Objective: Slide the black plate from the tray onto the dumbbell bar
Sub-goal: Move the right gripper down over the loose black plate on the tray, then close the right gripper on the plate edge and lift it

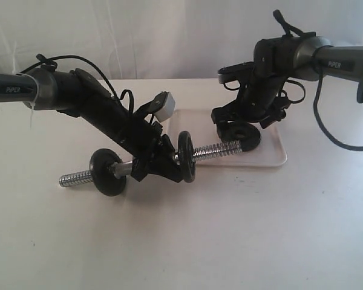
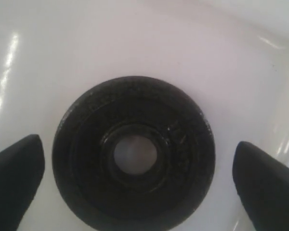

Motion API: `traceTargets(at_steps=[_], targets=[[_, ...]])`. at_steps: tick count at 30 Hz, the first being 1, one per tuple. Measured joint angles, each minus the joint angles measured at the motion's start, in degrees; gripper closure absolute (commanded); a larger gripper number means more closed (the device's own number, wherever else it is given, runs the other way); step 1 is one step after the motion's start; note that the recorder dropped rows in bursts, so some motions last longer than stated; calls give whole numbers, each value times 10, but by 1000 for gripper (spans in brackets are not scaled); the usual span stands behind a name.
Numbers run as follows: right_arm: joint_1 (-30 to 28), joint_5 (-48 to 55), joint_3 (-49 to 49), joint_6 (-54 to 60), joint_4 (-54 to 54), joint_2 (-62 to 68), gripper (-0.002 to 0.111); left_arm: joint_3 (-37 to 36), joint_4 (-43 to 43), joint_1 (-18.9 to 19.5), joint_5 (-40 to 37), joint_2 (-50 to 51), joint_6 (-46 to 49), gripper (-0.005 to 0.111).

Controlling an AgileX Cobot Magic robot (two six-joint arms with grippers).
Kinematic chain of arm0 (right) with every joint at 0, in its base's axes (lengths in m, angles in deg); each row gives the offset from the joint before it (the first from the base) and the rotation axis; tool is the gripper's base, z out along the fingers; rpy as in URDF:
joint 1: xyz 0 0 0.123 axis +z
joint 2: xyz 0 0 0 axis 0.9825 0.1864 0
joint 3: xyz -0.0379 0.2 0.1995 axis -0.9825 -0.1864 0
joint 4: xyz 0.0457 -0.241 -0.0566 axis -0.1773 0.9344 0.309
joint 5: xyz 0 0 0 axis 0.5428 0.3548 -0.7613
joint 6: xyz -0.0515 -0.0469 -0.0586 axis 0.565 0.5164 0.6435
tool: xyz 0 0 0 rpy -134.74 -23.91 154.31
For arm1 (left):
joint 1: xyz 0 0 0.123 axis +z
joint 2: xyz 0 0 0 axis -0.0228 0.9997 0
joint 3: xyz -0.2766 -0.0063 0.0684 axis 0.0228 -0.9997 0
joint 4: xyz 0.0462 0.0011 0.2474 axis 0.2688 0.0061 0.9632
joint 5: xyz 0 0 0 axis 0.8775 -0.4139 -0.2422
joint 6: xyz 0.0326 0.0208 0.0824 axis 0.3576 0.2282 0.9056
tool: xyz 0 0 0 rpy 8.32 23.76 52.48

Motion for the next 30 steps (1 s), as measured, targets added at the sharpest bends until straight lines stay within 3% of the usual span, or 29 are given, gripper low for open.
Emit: traceTargets(at_steps=[13, 30], targets=[[0, -24, 4, -3, 0, 27, 5, 0, 1, 0, 0, 0, 0, 107], [0, 23, 6, -3, 0, 25, 7, 0, 1, 0, 0, 0, 0, 107]])
